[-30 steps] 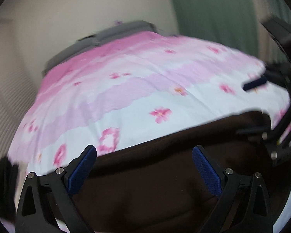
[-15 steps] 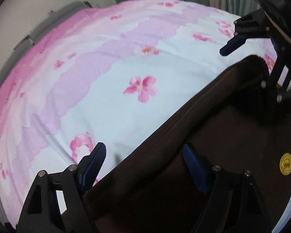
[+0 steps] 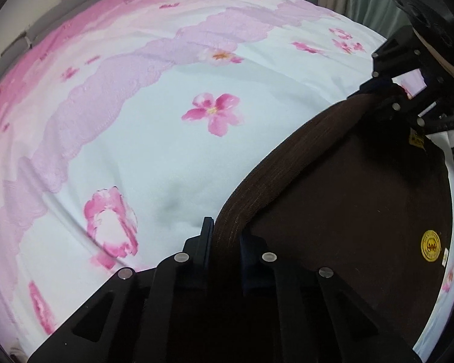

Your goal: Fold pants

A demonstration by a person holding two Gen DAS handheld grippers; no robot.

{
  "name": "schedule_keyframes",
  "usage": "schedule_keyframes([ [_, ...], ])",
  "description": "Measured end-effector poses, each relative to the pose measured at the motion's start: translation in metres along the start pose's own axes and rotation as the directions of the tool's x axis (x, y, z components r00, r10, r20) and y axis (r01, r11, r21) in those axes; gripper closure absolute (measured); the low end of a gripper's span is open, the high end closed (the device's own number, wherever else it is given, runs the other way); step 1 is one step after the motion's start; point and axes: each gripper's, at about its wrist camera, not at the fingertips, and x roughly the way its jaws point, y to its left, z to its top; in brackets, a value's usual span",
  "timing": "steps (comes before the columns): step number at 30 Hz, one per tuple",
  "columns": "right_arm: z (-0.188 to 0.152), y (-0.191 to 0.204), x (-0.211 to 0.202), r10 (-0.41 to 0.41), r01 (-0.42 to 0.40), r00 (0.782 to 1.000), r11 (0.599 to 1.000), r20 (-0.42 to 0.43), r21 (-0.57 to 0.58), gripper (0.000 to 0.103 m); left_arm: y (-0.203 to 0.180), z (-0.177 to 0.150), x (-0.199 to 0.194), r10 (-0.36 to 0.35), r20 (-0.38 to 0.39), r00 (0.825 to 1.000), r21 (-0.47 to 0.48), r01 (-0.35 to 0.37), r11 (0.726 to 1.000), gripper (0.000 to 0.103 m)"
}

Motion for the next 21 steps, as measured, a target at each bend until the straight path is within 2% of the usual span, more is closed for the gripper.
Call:
schedule_keyframes([
  [4, -0.005, 0.009, -0.012, -0.019, 0.02, 0.999, 1.0, 0.044, -0.016, 0.086, -0.009, -0.003, -0.033, 0.03, 0.044, 0.999, -0.008, -0.03, 1.0, 0.089],
  [10, -0.017, 0.032, -0.057, -0.079, 0.091, 0.985, 0.993, 0.155, -0.069, 0.087, -0.046, -0.015, -0.09, 0.098, 0.098, 0.99, 0.011, -0.099, 0.995, 0.089],
  [13, -0.026, 0.048, -0.083, -0.119, 0.147, 0.968, 0.983, 0.219, -0.114, 0.087, -0.069, -0.027, -0.117, 0.137, 0.132, 0.982, 0.001, -0.139, 0.99, 0.089],
  [16, -0.045, 0.075, -0.104, -0.171, 0.23, 0.943, 0.955, 0.285, -0.188, 0.087, -0.098, -0.047, -0.135, 0.188, 0.159, 0.969, 0.0, -0.19, 0.982, 0.089],
  [21, -0.088, 0.12, -0.122, -0.235, 0.348, 0.895, 0.899, 0.379, -0.266, 0.087, -0.152, -0.09, -0.14, 0.252, 0.178, 0.951, 0.001, -0.256, 0.967, 0.089],
])
